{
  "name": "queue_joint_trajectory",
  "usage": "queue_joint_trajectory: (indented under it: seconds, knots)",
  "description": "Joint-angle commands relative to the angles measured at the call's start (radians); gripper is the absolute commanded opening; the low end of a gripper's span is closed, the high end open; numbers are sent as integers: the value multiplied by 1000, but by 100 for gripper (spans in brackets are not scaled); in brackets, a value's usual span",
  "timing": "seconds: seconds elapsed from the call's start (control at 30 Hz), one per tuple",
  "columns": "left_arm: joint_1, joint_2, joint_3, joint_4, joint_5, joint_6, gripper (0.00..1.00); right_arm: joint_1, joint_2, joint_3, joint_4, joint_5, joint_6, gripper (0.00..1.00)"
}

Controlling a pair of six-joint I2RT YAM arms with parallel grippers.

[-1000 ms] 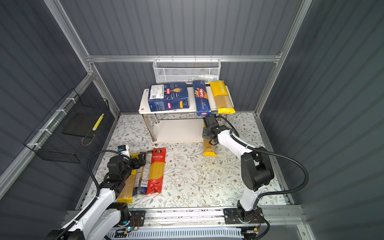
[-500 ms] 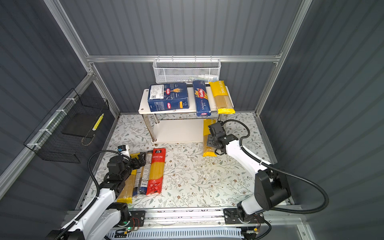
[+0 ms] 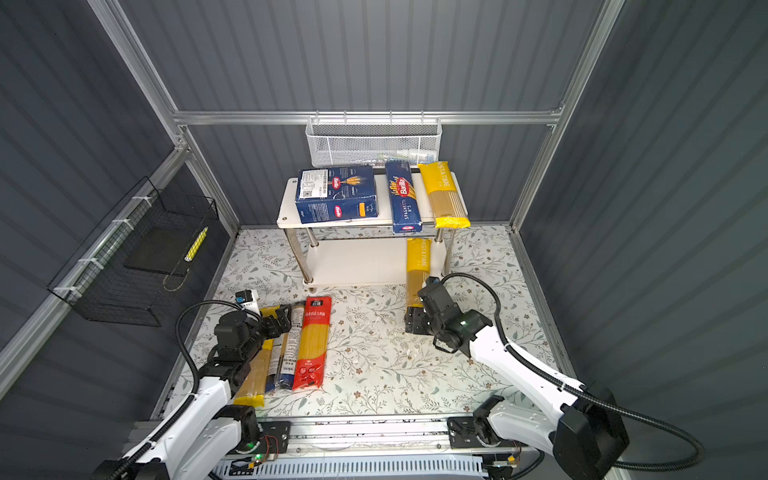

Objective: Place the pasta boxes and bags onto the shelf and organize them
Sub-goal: 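Stand the yellow bag upright against the lower shelf with the right gripper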

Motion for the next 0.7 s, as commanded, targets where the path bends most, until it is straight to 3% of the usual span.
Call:
queue_joint_trajectory:
  seconds: [0.0, 0.3, 0.67]
  knots:
    - [5, -6, 28, -15, -6, 18, 100, 27, -2, -33, 127, -66, 35, 77]
    - [5, 7, 34, -16, -5, 18, 100, 45, 142, -66, 320, -76, 56, 79]
    - [5, -2, 31, -19, -9, 18, 100, 43, 250, -16, 370, -9, 33, 80]
